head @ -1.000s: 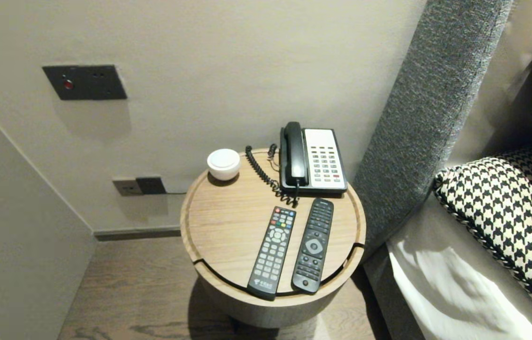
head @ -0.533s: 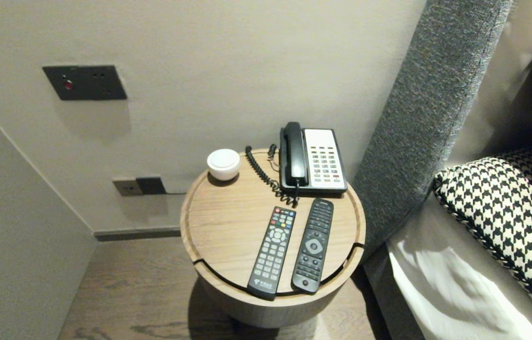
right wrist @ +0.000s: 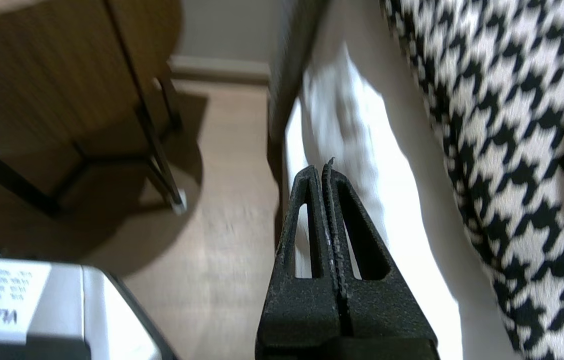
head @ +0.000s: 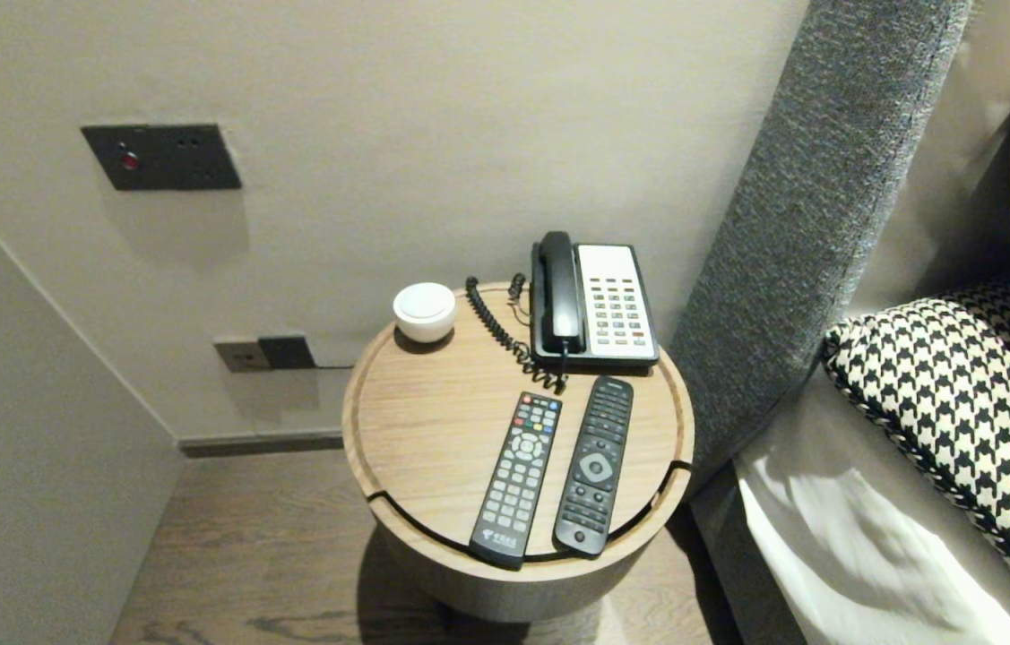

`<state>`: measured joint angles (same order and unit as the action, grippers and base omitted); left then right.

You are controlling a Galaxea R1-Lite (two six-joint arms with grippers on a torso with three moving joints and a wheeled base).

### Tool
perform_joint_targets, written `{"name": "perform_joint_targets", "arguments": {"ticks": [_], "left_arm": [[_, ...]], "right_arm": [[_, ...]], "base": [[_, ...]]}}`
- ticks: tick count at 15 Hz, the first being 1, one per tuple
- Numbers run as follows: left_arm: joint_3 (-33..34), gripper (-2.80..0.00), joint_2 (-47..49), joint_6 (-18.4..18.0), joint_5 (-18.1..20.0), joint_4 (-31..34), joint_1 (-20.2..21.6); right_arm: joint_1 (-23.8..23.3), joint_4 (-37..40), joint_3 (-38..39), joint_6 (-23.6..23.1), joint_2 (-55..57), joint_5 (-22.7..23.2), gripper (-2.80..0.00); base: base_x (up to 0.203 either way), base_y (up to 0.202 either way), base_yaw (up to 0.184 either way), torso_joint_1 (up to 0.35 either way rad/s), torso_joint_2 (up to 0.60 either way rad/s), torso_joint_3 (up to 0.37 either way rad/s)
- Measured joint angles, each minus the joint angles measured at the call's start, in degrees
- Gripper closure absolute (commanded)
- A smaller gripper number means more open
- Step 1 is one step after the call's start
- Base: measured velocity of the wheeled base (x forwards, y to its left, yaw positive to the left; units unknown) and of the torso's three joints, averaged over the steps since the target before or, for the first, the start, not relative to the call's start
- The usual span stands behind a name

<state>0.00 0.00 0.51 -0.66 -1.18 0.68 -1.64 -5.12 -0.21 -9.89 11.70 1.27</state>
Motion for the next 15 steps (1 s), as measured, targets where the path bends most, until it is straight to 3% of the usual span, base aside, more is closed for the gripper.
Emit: {"name": "perform_joint_targets", "arguments": {"ticks": [5,13,15], "left_arm": [[0.00,0.00,0.00,0.01,0.00,0.00,0.00],[0.00,0.00,0.00,0.04,-0.02,0.02,0.00],[0.00,0.00,0.00,0.04,0.02,0.02,0.00]], "right_arm": [[1.95,1.44,0.18,0.29,-9.50,0.01,0.00],[2.17,-0.39,0.23,10.30,-11.65,-1.27,0.00],[2.06,-0.70,0.23,10.81,-11.67,-1.49,0.00]], "base": [[0.000,0.000,0.000,0.000,0.00,0.000],[0.000,0.000,0.000,0.000,0.00,0.000],[0.000,0.000,0.000,0.000,0.00,0.000]]}}
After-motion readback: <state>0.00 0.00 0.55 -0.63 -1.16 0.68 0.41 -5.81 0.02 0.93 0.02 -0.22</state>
